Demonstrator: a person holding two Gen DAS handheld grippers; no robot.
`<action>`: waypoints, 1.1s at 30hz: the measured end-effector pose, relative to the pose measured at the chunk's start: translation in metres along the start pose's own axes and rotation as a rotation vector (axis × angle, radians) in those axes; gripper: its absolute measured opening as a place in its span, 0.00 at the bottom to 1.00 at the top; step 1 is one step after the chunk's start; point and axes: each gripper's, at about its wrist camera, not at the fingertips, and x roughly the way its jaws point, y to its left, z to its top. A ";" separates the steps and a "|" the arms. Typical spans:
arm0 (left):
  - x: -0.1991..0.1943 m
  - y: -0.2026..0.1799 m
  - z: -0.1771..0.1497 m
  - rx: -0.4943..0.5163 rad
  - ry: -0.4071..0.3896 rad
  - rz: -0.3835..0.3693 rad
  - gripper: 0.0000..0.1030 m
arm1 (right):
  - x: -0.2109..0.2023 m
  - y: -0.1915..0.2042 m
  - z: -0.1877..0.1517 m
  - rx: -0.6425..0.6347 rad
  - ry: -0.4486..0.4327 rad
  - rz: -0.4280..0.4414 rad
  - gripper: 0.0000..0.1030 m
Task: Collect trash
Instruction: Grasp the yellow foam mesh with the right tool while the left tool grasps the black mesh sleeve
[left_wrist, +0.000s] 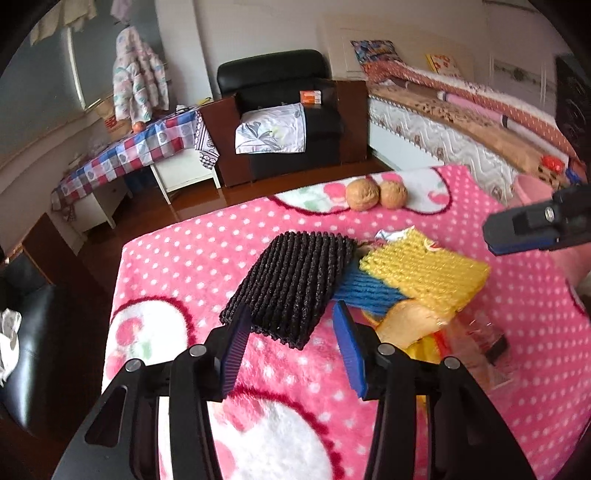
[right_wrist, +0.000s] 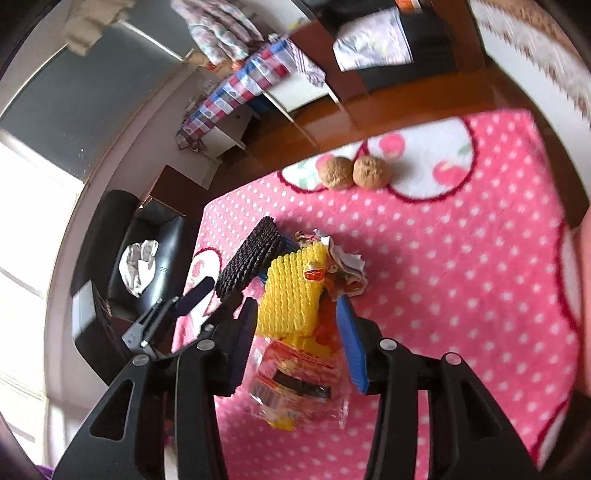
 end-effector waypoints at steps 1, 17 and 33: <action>0.001 0.000 -0.001 0.010 0.000 0.006 0.44 | 0.004 0.000 0.002 0.010 0.008 0.003 0.44; 0.005 0.017 -0.007 -0.088 -0.002 -0.004 0.11 | 0.042 -0.008 -0.003 0.091 0.069 0.072 0.17; -0.061 0.021 -0.003 -0.297 -0.093 -0.103 0.11 | -0.017 0.004 -0.016 -0.103 -0.118 -0.009 0.10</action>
